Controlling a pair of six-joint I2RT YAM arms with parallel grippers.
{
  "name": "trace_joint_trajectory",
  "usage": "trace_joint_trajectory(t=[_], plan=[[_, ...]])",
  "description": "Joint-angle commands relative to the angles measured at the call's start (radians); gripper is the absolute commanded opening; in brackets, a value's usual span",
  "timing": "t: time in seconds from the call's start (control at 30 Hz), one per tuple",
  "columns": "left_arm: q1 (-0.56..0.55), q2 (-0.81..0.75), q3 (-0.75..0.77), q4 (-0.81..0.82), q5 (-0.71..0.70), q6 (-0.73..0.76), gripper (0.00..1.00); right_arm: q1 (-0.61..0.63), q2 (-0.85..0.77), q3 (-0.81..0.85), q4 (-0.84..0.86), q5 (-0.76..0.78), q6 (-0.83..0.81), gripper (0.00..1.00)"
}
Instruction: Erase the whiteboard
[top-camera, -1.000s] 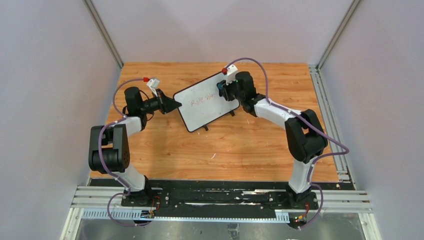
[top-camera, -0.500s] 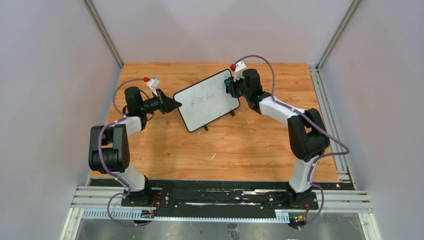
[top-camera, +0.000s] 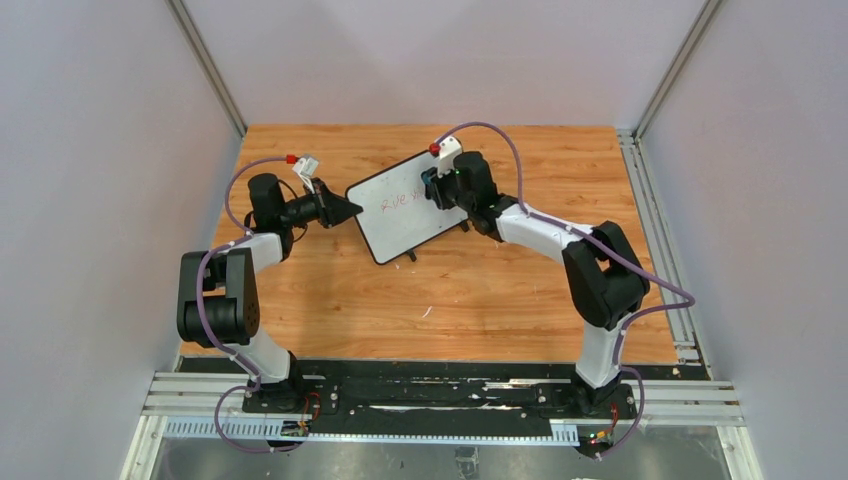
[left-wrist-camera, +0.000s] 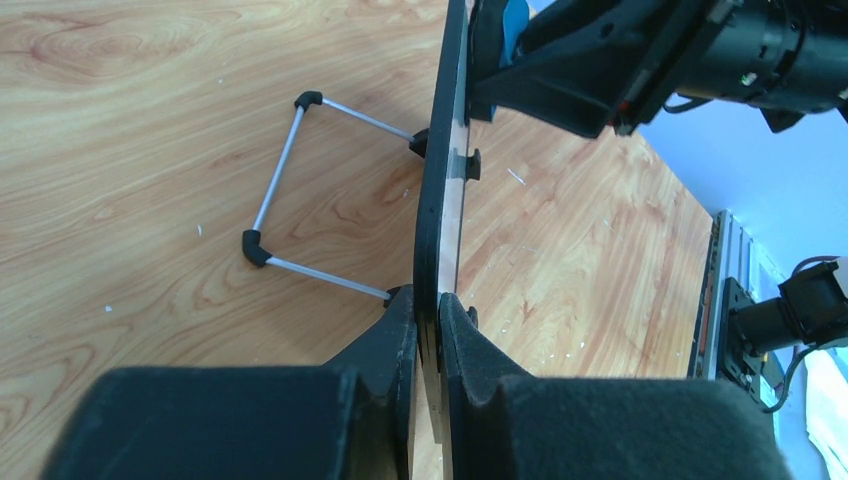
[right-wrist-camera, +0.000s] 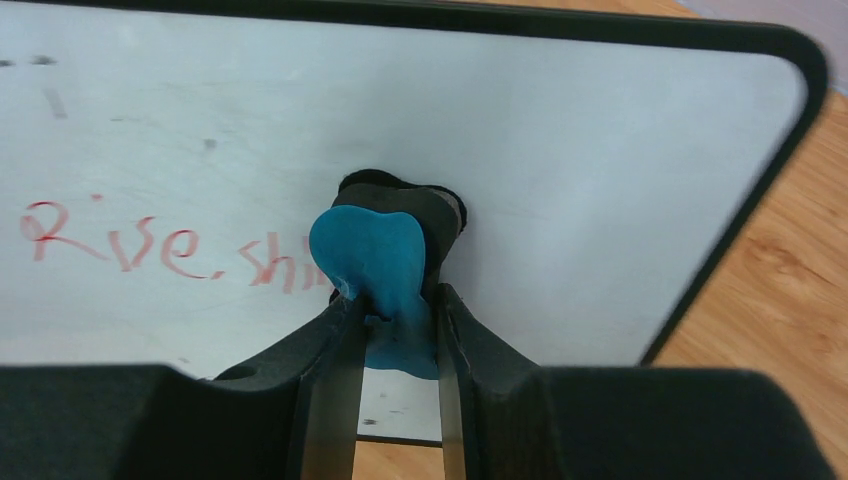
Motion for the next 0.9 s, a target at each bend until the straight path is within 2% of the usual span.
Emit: trace_joint_trajectory(t=[0.0, 0.17, 0.37, 0.87], plan=[[0.0, 0.018, 0.005, -0.02, -0.036, 0.07, 0.0, 0.082, 0.006, -0.008, 0.035, -0.016, 0.031, 0.01], [0.0, 0.016, 0.005, -0.02, -0.037, 0.07, 0.0, 0.134, 0.005, 0.0, 0.033, -0.004, 0.034, 0.01], [0.0, 0.018, 0.005, -0.02, -0.036, 0.07, 0.0, 0.139, 0.013, -0.004, 0.015, 0.035, 0.023, 0.01], [0.001, 0.019, 0.006, -0.02, -0.035, 0.067, 0.0, -0.034, 0.001, -0.011, -0.033, 0.039, -0.002, 0.01]])
